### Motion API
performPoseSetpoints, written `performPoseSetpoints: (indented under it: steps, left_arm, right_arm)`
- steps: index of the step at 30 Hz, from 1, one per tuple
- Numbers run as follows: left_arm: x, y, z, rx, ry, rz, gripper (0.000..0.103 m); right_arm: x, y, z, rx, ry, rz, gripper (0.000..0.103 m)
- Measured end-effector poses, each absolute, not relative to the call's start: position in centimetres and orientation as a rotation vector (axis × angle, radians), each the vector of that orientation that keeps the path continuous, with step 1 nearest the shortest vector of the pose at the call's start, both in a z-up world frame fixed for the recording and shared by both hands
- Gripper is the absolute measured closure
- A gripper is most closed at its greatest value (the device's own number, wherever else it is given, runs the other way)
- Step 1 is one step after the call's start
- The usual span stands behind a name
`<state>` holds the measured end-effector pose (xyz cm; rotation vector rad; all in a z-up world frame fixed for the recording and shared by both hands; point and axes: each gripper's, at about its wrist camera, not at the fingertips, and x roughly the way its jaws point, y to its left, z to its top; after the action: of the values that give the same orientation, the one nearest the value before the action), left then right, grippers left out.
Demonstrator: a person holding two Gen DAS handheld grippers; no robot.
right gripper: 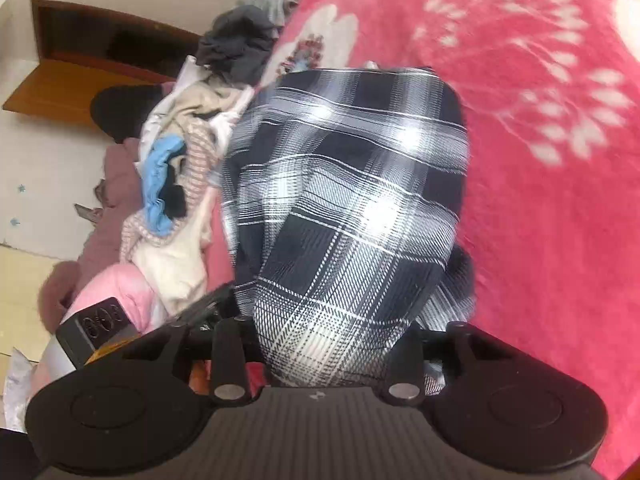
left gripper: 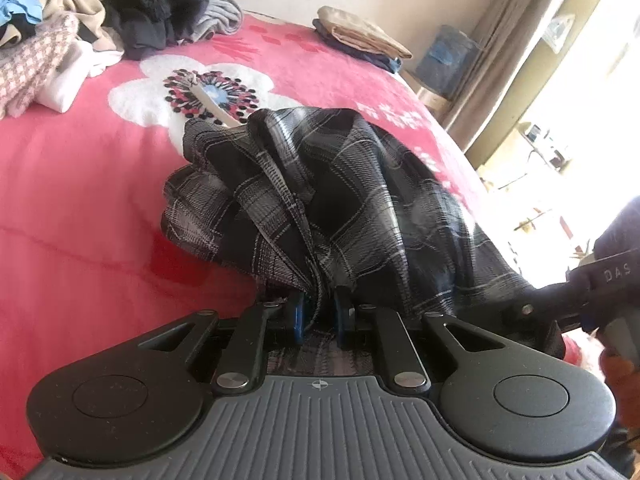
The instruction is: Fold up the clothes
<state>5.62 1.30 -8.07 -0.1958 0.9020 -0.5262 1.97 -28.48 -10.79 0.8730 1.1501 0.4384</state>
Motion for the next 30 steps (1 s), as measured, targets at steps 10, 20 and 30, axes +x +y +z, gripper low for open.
performPoseSetpoints:
  steps: [10,20,30]
  left_arm:
    - [5.6,4.2,-6.6,-0.278,0.835,-0.456,0.052]
    - [7.1,5.4,-6.8,-0.282,0.81,-0.357,0.051]
    - [8.3,5.5,-8.4,-0.28,0.844,-0.341,0.051]
  right_arm:
    - [2.9,-30.6,-5.0,0.594,0.98,0.266,0.019]
    - [12.3,-19.8,-3.3,0.264,0.956,0.381,0.006]
    - [15.8,-16.3,-1.7,0.041,0.957,0.364,0.004]
